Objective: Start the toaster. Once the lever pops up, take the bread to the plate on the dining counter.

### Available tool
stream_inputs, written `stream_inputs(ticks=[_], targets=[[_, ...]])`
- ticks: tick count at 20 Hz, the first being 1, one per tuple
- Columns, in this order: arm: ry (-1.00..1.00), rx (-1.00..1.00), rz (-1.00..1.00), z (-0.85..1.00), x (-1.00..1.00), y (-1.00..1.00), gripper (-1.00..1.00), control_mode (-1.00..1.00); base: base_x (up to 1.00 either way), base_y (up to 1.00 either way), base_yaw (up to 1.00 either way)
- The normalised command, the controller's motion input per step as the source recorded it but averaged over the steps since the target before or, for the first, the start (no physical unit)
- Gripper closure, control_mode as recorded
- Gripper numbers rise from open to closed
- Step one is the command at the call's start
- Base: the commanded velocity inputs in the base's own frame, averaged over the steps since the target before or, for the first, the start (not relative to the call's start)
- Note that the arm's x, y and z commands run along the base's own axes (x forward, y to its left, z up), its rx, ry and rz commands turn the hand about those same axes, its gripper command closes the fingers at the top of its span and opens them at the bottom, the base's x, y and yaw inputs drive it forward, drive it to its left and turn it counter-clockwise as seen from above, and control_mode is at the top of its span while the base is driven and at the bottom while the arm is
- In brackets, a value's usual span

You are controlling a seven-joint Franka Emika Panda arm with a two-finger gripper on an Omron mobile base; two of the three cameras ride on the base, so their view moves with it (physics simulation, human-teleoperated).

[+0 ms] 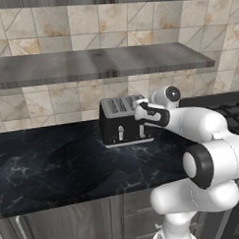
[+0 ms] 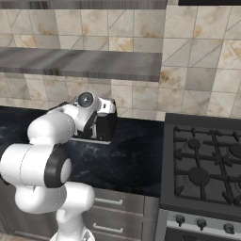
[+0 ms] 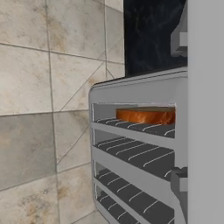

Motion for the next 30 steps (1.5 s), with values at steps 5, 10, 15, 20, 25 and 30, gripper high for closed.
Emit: stream_inputs(ticks=[5, 10, 15, 20, 25, 30], targets=[[-0.03, 0.0, 0.0, 0.0, 0.04, 0.0, -1.0, -1.0, 0.0, 0.0, 0.0], [-0.01, 0.0, 0.0, 0.0, 0.14, 0.01, -1.0, -1.0, 0.0, 0.0, 0.0], [0.0, 0.0, 0.0, 0.0, 0.12, 0.03, -1.0, -1.0, 0.0, 0.0, 0.0], [0.0, 0.0, 0.0, 0.0, 0.0, 0.04, -1.0, -1.0, 0.0, 0.0, 0.0], [0.0, 0.0, 0.0, 0.0, 0.0, 0.0, -1.0, -1.0, 0.0, 0.0, 0.0], [0.0, 0.0, 0.0, 0.0, 0.0, 0.1, -1.0, -1.0, 0.0, 0.0, 0.0]])
